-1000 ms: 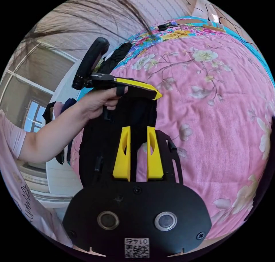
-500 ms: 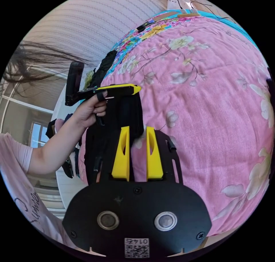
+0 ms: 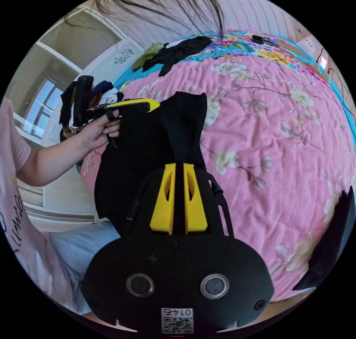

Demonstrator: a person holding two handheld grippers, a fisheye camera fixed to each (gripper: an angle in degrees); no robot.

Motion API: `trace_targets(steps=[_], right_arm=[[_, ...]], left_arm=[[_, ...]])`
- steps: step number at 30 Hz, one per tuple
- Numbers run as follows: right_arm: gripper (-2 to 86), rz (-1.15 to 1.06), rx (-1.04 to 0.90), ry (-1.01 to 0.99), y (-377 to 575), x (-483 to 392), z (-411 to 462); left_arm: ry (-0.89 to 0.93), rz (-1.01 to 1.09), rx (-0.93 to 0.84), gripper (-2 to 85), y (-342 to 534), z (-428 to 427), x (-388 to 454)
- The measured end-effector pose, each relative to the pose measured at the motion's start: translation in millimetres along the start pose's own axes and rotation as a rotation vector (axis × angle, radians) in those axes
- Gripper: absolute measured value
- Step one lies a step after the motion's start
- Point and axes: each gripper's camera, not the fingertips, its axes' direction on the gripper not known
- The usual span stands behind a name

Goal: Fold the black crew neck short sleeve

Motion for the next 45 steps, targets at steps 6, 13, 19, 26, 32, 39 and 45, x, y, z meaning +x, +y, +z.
trace_targets(steps=[6, 13, 19, 26, 32, 39, 45], right_arm=[[3.1, -0.049, -0.034, -0.048, -21, -2, 5], [7.8, 0.007, 0.059, 0.043, -125, 32, 10], [7.5, 0.104, -0.039, -0.120, -195, 75, 58], [1.3, 0.139, -0.033, -0.207, -198, 88, 42], [0.7, 0.053, -0.018, -0.152, -233, 76, 9], [0.6, 0.030, 0.198, -0.218, -260, 78, -52], [0.7, -0.030, 0.102, -0.333, -178, 52, -60]], left_arm=[[-0.008, -0.143, 0.003, 4.4, 24, -46, -35], [-0.257, -0.396, 0.146, 5.0, 52, -150, -125], [-0.261, -0.582, 0.179, 7.3, 62, -181, -210], [-0.090, -0.599, 0.053, 3.4, 46, -161, -245], [-0.066, -0.504, 0.146, -0.8, -2, -216, -241], [-0.030, -0.383, 0.334, -1.0, -43, -292, -222], [0.000, -0.269, 0.224, -0.9, 46, -319, -145]])
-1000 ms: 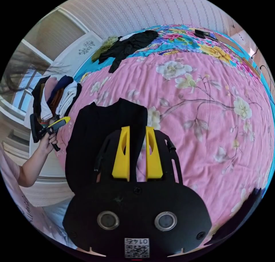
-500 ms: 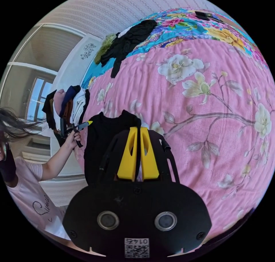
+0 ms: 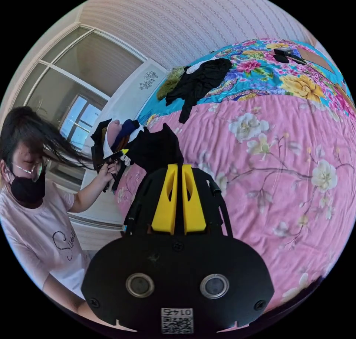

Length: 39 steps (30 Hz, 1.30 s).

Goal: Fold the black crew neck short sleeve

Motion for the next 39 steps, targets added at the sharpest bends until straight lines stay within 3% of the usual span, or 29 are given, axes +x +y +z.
trace_targets(steps=[3, 11, 16, 22, 27, 30, 34, 39], right_arm=[[0.8, 0.064, -0.096, -0.016, 61, -11, 11], [0.9, 0.248, -0.303, 0.022, 155, -11, 52], [1.1, 0.210, -0.304, 0.028, 155, -32, 49], [1.8, 0.217, -0.443, 0.182, 160, -56, 52], [3.4, 0.088, -0.294, 0.206, 123, -111, 39], [6.0, 0.013, -0.282, 0.147, 97, -138, 71], [7.5, 0.039, -0.394, 0.120, 89, -142, 126], [3.2, 0.004, -0.490, 0.001, 105, -172, 139]], left_arm=[[-0.046, 0.019, -0.069, -0.9, 61, -13, 23], [-0.028, -0.177, -0.306, -0.9, 170, 11, 28], [0.006, -0.162, -0.291, -0.8, 183, -2, 39], [-0.064, -0.190, -0.420, -0.4, 200, -11, 45], [-0.194, -0.056, -0.363, -0.3, 186, -30, 91], [-0.144, 0.006, -0.278, 1.9, 179, -10, 119], [-0.074, 0.050, -0.410, 7.3, 180, 58, 128], [0.010, 0.095, -0.494, 0.1, 221, 60, 140]])
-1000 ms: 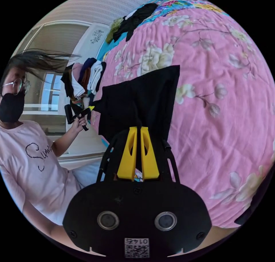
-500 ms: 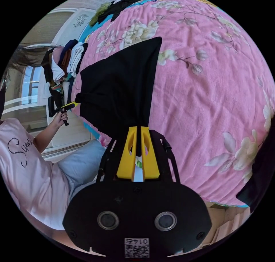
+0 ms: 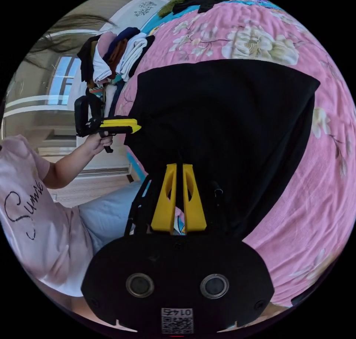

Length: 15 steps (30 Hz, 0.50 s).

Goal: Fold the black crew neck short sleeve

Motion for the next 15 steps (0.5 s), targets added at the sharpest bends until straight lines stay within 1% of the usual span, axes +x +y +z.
trace_targets(steps=[3, 6, 10, 11, 13, 15], right_arm=[[3.7, -0.037, -0.073, 0.025, 12, -23, 6], [6.1, -0.018, -0.145, 0.040, 17, -37, 15], [5.6, -0.006, -0.224, 0.036, 25, -55, 20], [3.9, -0.021, -0.237, 0.045, 27, -64, 18], [1.8, -0.066, -0.207, 0.102, 24, -85, 7], [0.3, -0.151, -0.098, 0.247, 1, -117, -9]], left_arm=[[0.006, -0.017, -0.051, -0.1, 38, 6, 7], [0.037, -0.074, -0.127, 0.5, 62, 14, 4], [0.008, -0.076, -0.135, 0.2, 80, 9, 10], [0.003, -0.062, -0.125, -0.1, 79, 7, 14], [-0.041, 0.048, -0.056, -0.7, 67, 3, 41], [-0.059, 0.133, 0.000, -0.9, 52, 11, 65]])
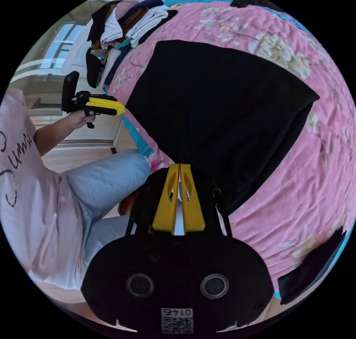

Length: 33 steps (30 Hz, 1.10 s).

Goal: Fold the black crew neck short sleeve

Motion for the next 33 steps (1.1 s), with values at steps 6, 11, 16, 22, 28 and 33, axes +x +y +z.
trace_targets(steps=[6, 11, 16, 22, 28, 33], right_arm=[[-0.3, -0.043, 0.219, 0.282, -116, -27, -15], [-0.5, 0.065, 0.045, 0.289, -153, -17, 47], [-0.5, 0.043, 0.034, 0.233, -153, -24, 27], [-0.4, 0.094, 0.060, 0.288, -166, -8, 48], [-0.2, 0.180, 0.345, 0.142, -73, 5, 6], [1.0, 0.417, 0.459, 0.032, 84, 26, -14]], left_arm=[[-0.005, 0.037, 0.031, -1.0, -32, 86, 53], [-0.215, 0.181, 0.038, -1.0, -8, 132, 85], [-0.136, 0.205, 0.064, -1.0, 1, 119, 102], [-0.035, 0.114, 0.058, -1.0, 13, 155, 83], [0.046, 0.176, 0.110, -0.8, -2, 110, 88], [-0.110, 0.125, 0.228, 1.7, -51, 90, 37]])
